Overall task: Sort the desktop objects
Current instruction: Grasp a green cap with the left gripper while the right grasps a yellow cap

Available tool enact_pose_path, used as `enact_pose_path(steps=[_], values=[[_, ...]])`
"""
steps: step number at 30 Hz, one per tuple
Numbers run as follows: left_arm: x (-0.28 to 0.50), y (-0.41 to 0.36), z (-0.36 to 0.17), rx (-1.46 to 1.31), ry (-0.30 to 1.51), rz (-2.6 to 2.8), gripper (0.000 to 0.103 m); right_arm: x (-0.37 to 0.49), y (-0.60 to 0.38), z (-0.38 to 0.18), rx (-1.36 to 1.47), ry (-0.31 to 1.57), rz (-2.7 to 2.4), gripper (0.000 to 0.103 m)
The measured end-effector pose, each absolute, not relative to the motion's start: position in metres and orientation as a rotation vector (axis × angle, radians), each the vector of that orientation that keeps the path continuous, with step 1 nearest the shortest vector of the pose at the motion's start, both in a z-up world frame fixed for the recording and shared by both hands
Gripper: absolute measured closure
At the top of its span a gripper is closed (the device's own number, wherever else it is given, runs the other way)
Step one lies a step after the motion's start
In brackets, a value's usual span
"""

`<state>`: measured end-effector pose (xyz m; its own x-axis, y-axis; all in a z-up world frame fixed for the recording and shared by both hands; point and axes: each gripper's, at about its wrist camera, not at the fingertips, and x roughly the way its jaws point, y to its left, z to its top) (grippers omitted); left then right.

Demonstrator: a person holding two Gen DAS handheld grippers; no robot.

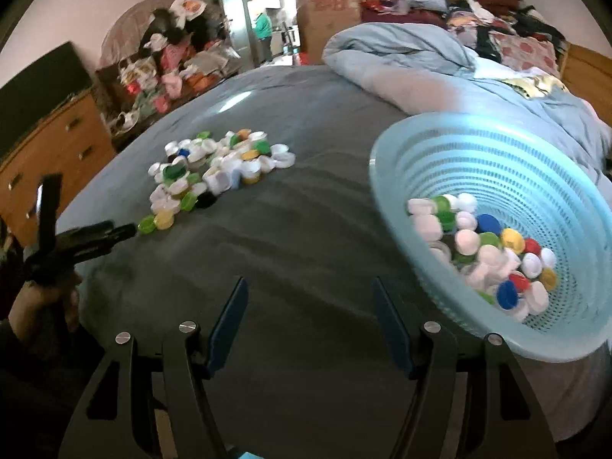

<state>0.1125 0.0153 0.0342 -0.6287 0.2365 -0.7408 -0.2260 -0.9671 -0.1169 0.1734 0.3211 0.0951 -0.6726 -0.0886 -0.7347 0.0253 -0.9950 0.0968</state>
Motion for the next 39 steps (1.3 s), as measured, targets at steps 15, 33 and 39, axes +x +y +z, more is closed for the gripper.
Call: enact_pose_path(steps=[15, 33, 39], values=[[0.102, 0.008, 0.026, -1.190, -0.032, 2.627, 0.072, 0.115, 0.242, 0.089, 1.187, 0.001, -2.705, 0.045], [0.097, -0.047, 0.019, -1.206, -0.170, 2.751, 0.072, 0.029, 0.122, 0.017, 1.301, 0.091, -2.470, 0.070], [0.096, -0.046, 0.018, -1.208, -0.167, 2.751, 0.072, 0.027, 0.123, 0.017, 1.311, 0.076, -2.460, 0.078]])
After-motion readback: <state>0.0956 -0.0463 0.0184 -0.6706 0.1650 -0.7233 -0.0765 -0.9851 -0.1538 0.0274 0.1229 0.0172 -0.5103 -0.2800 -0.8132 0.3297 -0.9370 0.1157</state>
